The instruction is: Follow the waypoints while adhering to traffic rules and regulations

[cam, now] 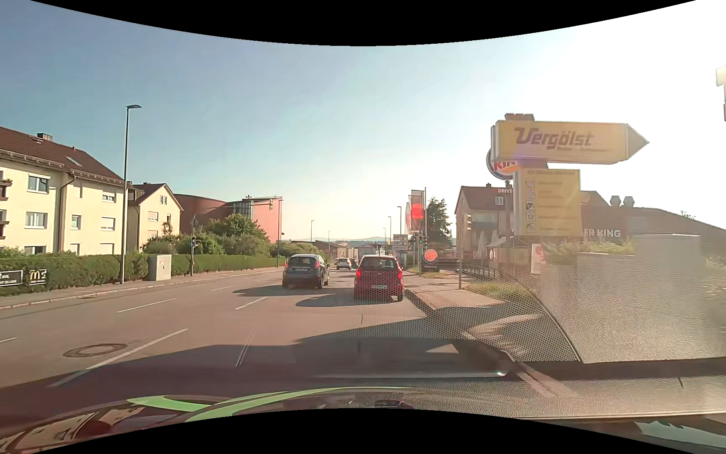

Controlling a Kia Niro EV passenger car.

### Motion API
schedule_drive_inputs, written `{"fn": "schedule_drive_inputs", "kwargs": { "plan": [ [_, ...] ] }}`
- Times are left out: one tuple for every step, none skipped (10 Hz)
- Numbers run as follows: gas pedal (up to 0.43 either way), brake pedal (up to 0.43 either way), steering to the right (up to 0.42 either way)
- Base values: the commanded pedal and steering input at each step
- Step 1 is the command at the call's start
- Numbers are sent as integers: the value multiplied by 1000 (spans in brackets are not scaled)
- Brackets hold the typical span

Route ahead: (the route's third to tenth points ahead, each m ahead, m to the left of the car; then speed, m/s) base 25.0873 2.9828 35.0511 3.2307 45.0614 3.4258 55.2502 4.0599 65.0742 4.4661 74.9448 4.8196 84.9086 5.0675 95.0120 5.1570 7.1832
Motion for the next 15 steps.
{"fn": "schedule_drive_inputs", "kwargs": {
  "plan": [
    [130,0,-2],
    [130,0,-2],
    [130,0,-2],
    [118,0,-2],
    [110,0,-2],
    [110,0,-2],
    [110,0,-1],
    [110,0,0],
    [110,0,0],
    [110,0,0],
    [110,0,-1],
    [110,0,-1],
    [110,0,-1],
    [110,0,-1],
    [98,0,0]
  ]
}}
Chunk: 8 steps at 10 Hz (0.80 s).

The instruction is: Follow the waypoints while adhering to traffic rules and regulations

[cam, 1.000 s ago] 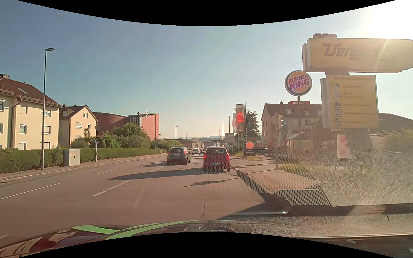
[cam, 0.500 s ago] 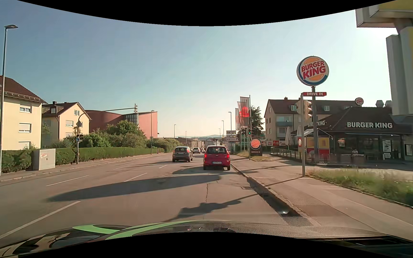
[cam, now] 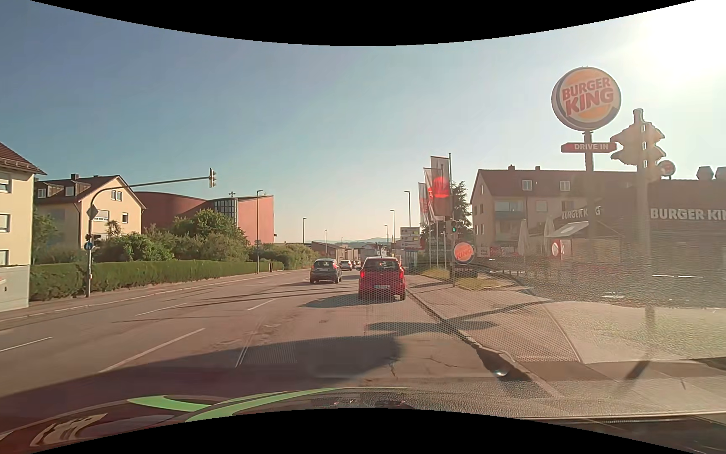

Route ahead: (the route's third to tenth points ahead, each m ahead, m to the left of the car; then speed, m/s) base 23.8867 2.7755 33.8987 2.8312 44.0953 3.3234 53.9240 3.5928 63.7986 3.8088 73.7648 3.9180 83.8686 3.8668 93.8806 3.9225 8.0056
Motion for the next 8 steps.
{"fn": "schedule_drive_inputs", "kwargs": {
  "plan": [
    [98,0,3],
    [98,0,7],
    [87,0,7],
    [87,0,6],
    [79,0,6],
    [47,0,6],
    [39,0,6],
    [28,0,5]
  ]
}}
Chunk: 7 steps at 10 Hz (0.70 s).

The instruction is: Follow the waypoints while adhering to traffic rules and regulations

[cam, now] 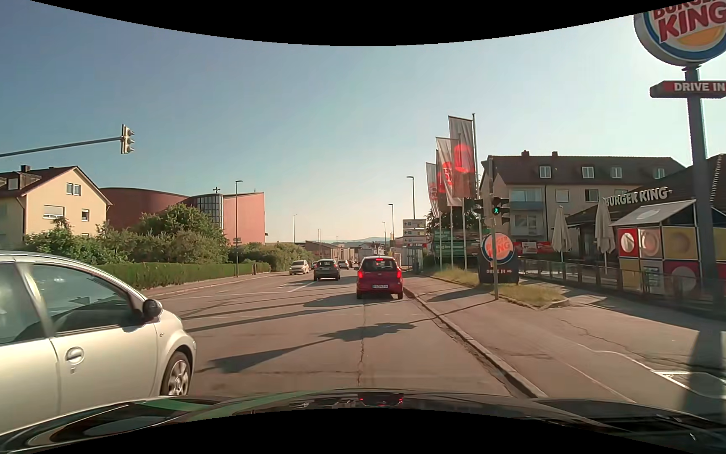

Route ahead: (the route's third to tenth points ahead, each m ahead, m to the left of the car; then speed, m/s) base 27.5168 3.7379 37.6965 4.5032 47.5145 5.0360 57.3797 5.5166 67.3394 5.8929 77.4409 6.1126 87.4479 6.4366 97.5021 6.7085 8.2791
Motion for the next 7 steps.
{"fn": "schedule_drive_inputs", "kwargs": {
  "plan": [
    [28,0,4],
    [28,0,4],
    [0,0,3],
    [0,0,1],
    [0,0,1],
    [0,0,1],
    [0,0,1]
  ]
}}
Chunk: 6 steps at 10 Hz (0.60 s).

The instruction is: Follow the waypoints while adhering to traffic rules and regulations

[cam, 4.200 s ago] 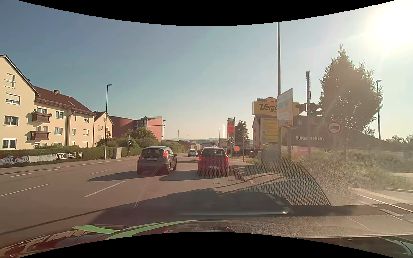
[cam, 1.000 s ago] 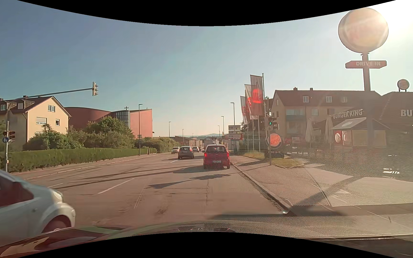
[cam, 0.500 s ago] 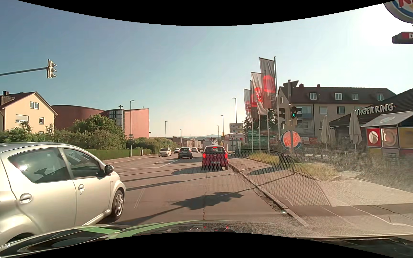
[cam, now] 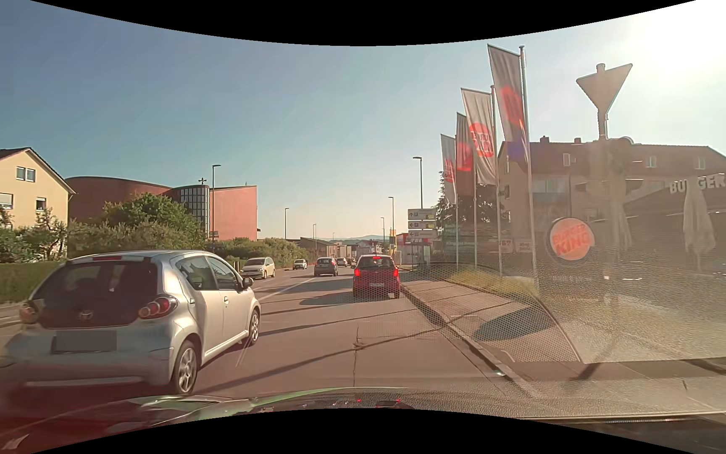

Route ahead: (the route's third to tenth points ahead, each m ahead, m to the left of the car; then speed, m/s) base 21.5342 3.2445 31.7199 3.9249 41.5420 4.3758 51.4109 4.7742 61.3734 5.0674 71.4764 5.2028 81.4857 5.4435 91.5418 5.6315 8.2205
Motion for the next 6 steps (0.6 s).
{"fn": "schedule_drive_inputs", "kwargs": {
  "plan": [
    [0,0,1],
    [0,0,1],
    [0,0,0],
    [0,0,0],
    [0,0,0],
    [0,0,1]
  ]
}}
